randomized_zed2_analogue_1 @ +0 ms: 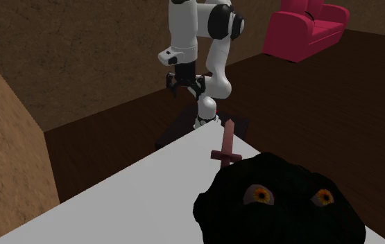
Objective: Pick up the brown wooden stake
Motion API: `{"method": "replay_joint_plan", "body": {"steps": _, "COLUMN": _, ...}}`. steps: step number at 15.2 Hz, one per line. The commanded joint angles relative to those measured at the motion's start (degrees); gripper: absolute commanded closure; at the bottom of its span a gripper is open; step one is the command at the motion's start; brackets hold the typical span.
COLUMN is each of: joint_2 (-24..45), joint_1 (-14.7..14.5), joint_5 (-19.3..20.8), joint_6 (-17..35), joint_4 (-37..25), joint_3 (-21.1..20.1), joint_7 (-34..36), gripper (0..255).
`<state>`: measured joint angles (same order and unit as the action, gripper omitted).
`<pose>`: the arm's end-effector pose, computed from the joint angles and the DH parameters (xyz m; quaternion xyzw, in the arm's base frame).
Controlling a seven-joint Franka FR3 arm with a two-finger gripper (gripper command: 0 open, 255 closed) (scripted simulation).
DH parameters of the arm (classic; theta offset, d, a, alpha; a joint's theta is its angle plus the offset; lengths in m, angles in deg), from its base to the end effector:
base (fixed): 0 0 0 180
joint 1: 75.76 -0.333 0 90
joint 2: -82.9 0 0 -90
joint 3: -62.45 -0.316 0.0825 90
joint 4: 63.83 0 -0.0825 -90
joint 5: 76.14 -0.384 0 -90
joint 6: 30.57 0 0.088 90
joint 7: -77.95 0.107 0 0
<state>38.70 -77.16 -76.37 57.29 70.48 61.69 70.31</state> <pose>0.3065 0.0132 0.5884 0.9963 0.0835 -0.0198 0.0016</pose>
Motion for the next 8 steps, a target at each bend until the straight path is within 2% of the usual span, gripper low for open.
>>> {"method": "replay_joint_plan", "body": {"steps": 1, "joint_2": 0.00, "joint_1": 0.00, "joint_5": 0.00, "joint_6": 0.00, "joint_4": 0.00, "joint_3": 0.00, "joint_7": 0.00, "gripper": 0}}
{"method": "replay_joint_plan", "body": {"steps": 8, "joint_2": 4.96, "joint_1": -3.02, "joint_5": -5.17, "joint_6": 7.91, "joint_4": 0.23, "joint_3": -7.67, "joint_7": 7.63, "gripper": 0}}
